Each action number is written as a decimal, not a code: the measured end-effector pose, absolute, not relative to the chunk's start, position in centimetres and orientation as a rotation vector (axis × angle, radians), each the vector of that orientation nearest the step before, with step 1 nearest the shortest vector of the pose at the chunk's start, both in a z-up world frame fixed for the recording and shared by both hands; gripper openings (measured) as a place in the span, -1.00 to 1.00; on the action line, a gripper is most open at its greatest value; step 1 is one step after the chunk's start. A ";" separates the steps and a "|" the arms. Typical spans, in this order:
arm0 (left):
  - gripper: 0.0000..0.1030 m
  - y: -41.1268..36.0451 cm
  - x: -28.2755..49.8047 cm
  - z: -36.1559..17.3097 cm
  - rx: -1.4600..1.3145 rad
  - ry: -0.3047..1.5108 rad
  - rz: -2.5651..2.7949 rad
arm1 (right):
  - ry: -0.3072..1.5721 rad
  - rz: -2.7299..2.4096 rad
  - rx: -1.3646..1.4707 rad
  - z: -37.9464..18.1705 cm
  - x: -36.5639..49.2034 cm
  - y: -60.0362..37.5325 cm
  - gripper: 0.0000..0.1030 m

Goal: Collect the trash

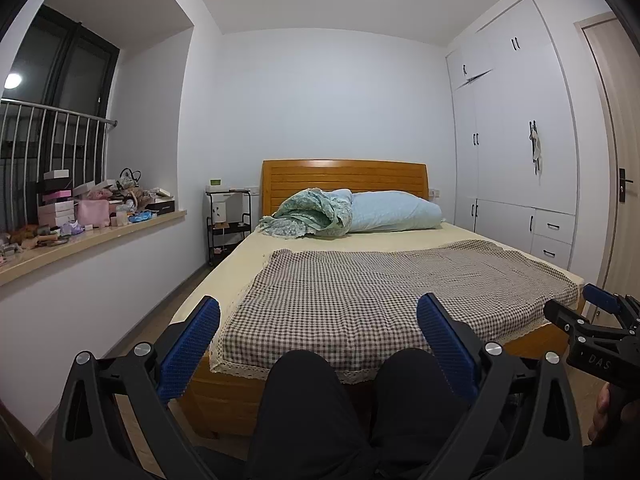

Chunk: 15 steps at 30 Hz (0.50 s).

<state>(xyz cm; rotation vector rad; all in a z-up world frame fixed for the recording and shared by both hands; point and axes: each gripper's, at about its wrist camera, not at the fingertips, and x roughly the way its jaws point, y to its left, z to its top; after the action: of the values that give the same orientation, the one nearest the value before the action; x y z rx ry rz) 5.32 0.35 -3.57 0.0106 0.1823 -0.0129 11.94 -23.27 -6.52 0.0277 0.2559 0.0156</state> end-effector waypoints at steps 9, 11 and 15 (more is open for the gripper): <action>0.86 -0.2 5.2 -3.6 0.020 0.181 -0.014 | 0.270 0.013 0.020 -6.3 11.8 -23.3 0.70; 0.86 -0.2 5.2 -3.6 0.025 0.178 -0.015 | 0.271 0.016 0.019 -6.3 11.7 -23.3 0.70; 0.86 -0.3 5.2 -3.7 0.029 0.179 -0.014 | 0.273 0.017 0.014 -6.2 11.7 -23.3 0.70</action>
<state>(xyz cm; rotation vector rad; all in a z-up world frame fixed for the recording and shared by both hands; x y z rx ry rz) 5.16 -0.35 -3.73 0.0285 0.1794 -0.0136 11.67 -23.29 -6.23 0.0136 0.2732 0.0170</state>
